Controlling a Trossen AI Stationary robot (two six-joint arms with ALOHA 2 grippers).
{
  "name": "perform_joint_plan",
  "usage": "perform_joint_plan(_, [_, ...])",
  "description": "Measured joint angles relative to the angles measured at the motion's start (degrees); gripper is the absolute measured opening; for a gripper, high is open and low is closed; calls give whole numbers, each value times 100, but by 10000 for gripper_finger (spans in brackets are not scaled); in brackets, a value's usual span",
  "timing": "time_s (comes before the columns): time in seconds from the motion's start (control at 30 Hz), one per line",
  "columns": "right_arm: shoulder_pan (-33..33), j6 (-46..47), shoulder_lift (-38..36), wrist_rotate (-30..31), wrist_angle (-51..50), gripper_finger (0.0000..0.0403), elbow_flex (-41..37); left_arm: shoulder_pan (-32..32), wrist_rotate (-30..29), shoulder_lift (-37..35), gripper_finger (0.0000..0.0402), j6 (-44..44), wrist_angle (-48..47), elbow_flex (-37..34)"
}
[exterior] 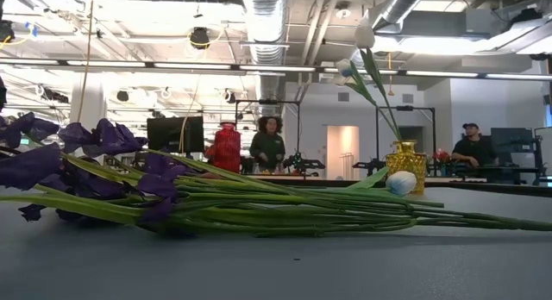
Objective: Sort flowers into vase by color
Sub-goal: Put the white flower into the yellow vase
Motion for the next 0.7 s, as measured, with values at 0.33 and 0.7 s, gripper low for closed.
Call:
perform_joint_plan(0.33, [-784, -132, -1121, 38, -961, 28, 0, 93, -1497, -439, 191, -211, -995, 4])
perform_joint_plan(0.7, [-2051, 533, -2137, 1660, -4619, 28, 3, 581, -1052, -555, 208, -1036, -1877, -327])
